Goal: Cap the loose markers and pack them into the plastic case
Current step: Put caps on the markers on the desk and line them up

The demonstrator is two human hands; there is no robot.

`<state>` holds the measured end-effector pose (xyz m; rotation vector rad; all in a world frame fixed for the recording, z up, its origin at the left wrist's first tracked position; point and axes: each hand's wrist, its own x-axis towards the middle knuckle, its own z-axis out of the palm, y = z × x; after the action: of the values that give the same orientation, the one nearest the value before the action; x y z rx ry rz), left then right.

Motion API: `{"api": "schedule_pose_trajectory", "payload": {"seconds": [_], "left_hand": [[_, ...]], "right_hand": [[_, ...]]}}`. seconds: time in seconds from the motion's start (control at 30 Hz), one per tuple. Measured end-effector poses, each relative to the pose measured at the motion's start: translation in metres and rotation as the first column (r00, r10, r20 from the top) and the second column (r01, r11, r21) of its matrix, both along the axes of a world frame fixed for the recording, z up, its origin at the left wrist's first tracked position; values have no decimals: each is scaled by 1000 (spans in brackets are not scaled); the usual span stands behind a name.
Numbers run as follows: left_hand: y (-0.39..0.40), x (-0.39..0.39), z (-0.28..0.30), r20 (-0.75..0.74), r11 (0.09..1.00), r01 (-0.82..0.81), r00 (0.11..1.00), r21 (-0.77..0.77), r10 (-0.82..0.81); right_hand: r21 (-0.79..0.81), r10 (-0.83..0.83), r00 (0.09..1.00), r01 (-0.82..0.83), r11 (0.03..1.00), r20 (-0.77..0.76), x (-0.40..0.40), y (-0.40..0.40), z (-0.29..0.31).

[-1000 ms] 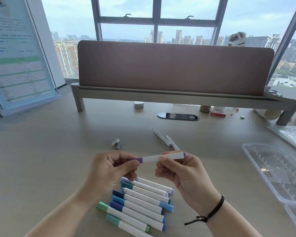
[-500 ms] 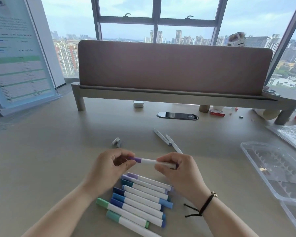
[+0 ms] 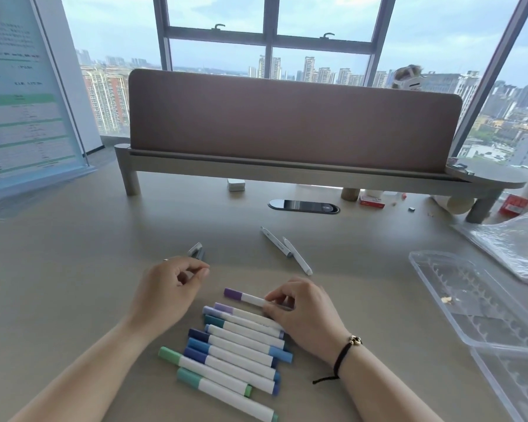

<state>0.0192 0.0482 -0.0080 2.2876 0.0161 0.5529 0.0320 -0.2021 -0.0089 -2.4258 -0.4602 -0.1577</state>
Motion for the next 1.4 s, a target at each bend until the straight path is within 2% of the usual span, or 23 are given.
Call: {"api": "schedule_pose_trajectory", "payload": {"seconds": [0.2,0.33,0.43,0.53,0.67,0.8,0.97,1.07,1.17,1.23,1.3,1.4], "left_hand": [[3,3,0,4,999,-50,999,14,50],[9,6,1,-29,994,-106,994,-13,106],[12,7,1,-41,993,-116,993,-24,115],[11,6,1,-42,994,-105,994,-23,104],[11,6,1,-43,996,-89,995,-14,89],[11,7,2,-47,994,-107,993,-7,106],[12,10,-2,-63,994,-105,993,-14,103],[14,13,-4,-68,992,-122,990,-27,120],[17,14,-7,-78,991,-131,989,-24,129],[19,14,-8,-84,989,-148,986,-29,145],[21,13,-8,-90,984,-177,981,-30,173],[23,14,-7,-81,974,-226,972,-32,223]], "right_hand": [[118,-91,995,95,988,-33,3,-3,4],[194,-332,943,323,926,15,24,-8,11],[54,-439,898,438,897,17,49,-14,16],[-125,-459,885,448,885,-82,67,-14,23],[-223,-457,877,420,879,-147,76,-8,24],[-234,-483,867,448,863,-122,78,-9,18],[24,-491,867,494,869,-84,52,-15,17],[328,-388,896,441,836,-216,28,-14,15],[670,-149,920,368,645,-362,11,-13,21],[810,0,917,353,469,-399,5,-15,30],[873,118,899,367,320,-421,3,-16,35],[882,234,858,402,246,-457,1,-12,35]]}}
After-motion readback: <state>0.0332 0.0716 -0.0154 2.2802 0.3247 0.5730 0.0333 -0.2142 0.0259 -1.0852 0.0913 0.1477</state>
